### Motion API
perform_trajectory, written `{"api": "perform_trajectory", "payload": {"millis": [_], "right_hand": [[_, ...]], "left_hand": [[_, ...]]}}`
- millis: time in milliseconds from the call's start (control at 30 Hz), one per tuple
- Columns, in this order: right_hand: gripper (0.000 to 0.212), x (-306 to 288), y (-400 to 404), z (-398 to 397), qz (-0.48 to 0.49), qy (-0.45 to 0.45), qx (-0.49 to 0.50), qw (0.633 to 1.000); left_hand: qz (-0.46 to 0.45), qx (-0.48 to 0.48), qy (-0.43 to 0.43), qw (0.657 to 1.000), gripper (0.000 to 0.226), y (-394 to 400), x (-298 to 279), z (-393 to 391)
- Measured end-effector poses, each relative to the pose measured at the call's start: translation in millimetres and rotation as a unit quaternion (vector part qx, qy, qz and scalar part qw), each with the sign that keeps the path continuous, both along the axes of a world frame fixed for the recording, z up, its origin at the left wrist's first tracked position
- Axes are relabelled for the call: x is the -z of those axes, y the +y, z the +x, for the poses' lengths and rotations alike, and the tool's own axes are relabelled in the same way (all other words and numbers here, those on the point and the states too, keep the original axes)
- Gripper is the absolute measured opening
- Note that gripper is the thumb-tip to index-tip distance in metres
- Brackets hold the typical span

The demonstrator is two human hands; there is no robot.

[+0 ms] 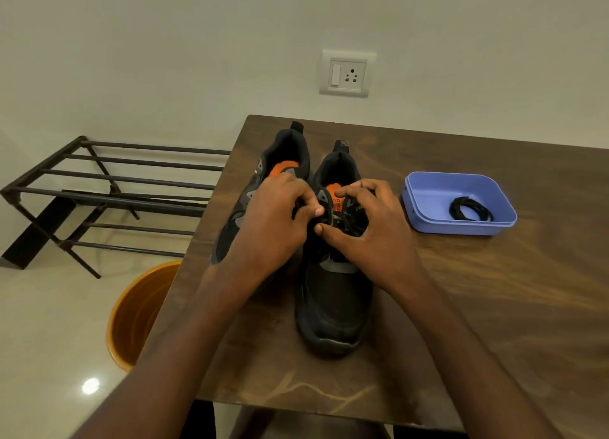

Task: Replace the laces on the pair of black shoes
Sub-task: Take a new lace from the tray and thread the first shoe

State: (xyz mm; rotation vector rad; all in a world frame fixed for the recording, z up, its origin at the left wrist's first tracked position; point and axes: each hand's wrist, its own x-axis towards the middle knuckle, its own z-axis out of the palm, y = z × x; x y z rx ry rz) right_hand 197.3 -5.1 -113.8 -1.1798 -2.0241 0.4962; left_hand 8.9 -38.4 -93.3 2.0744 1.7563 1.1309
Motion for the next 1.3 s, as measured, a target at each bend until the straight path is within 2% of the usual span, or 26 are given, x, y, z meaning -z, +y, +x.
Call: {"api": "perform_trajectory", "payload": {"millis": [67,167,267,300,333,367,433,467,533,600,800,867,933,1067,1200,1300], "right_hand": [[0.054,0,0,1,-0.001,0.0,0.0,1.0],[0.053,-1,0,1,-0.003,0.0,0.0,1.0],[0.053,-2,-1,1,-0.002,0.007,0.001,1.0],[0.053,-2,0,1,-0.003,0.008,0.001,1.0],[0.053,-2,0,1,-0.004,0.009,0.001,1.0],[0.053,-2,0,1,-0.006,0.01,0.0,1.0],[0.054,-3,0,1,-0.006,0.009,0.0,1.0],[0.055,-3,0,1,-0.006,0.007,0.0,1.0],[0.055,-3,0,0,-0.005,0.005,-0.001,1.0],[0.055,-3,0,1,-0.009,0.002,0.001,1.0],[0.053,-9,-8,-3,0.004,-0.003,0.009,1.0],[0.041,-16,-15,-8,0.042,-0.019,0.01,0.999],[0.028,-22,-21,-14,0.068,-0.053,0.016,0.996],[0.026,-23,-32,-27,0.062,-0.153,0.055,0.985],[0.03,-30,-37,-30,0.028,-0.111,0.079,0.99],[0.017,-37,-37,-27,-0.038,-0.096,0.077,0.992]], "left_hand": [[0.019,-0.025,-0.133,0.991,0.005,-1,-6,0],[0.034,-0.033,-0.354,0.934,0.018,-1,-19,-5],[0.001,-0.028,-0.48,0.877,0.022,-4,-24,-4],[-0.013,-0.021,-0.493,0.87,0.02,-4,-23,-3],[-0.018,-0.017,-0.473,0.881,0.018,-5,-23,-2],[-0.019,-0.017,-0.411,0.911,0.014,-5,-22,-3],[-0.024,-0.017,-0.232,0.972,0.015,-4,-17,-4],[-0.03,-0.009,-0.15,0.988,0.019,-4,-15,-3],[-0.036,0.018,-0.025,0.999,0.022,-2,-8,-2],[-0.034,0.023,0.033,0.999,0.02,-2,-6,-1],[-0.024,0.019,0.045,0.999,0.019,-1,-8,-5],[-0.016,0.012,0.049,0.999,0.021,-1,-8,-7],[-0.011,0.001,0.051,0.999,0.022,-1,-8,-9],[-0.005,-0.025,0.06,0.998,0.023,-3,-9,-10],[-0.015,-0.055,0.065,0.996,0.019,-5,-10,-11],[-0.015,-0.063,0.068,0.996,0.017,-7,-9,-10]]}}
